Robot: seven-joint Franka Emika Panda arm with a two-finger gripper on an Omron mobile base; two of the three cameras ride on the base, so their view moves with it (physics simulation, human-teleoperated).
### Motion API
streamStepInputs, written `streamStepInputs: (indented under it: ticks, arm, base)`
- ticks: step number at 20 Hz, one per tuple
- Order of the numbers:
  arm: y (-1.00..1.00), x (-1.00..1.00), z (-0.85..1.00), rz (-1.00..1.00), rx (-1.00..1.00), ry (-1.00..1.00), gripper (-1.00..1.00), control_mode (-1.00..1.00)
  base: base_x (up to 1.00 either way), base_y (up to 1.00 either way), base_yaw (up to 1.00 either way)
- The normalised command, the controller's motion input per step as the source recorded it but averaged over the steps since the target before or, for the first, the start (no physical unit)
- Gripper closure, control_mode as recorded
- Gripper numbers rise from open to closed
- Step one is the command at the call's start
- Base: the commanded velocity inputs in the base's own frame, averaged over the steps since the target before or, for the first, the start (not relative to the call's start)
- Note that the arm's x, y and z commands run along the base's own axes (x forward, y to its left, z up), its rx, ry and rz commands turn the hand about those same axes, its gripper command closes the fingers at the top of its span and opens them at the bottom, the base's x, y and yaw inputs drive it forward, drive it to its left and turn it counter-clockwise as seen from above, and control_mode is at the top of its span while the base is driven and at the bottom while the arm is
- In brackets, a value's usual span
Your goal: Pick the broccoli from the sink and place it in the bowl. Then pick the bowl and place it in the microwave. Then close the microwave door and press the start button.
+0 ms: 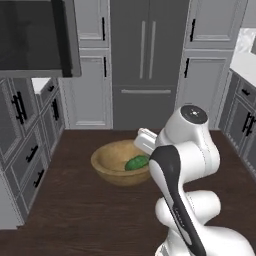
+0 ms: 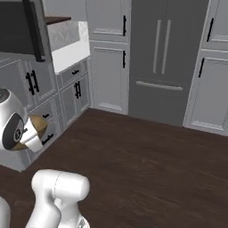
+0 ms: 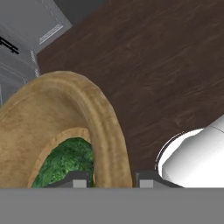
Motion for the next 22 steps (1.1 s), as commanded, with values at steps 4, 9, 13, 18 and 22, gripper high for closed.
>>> streamStepInputs:
  ticks: [4,9,13,18,22]
  arm:
    - [0.0,0.0,0.0,0.0,0.0,0.0,1.0,1.0]
    - [0.0,0.0,0.0,0.0,0.0,0.0,1.0,1.0]
    - [0.0,0.0,0.0,0.0,0.0,0.0,1.0,1.0]
    - [0.0,0.0,0.0,0.0,0.0,0.0,1.0,1.0]
    - [0.0,0.0,0.0,0.0,0.0,0.0,1.0,1.0]
  base:
    - [1.0,-0.71,0.16]
    - [1.0,-0.41,0.27]
    - [1.0,-0.25,0.37]
    - [1.0,-0.32,0.42]
    - [0.98,-0.26,0.5]
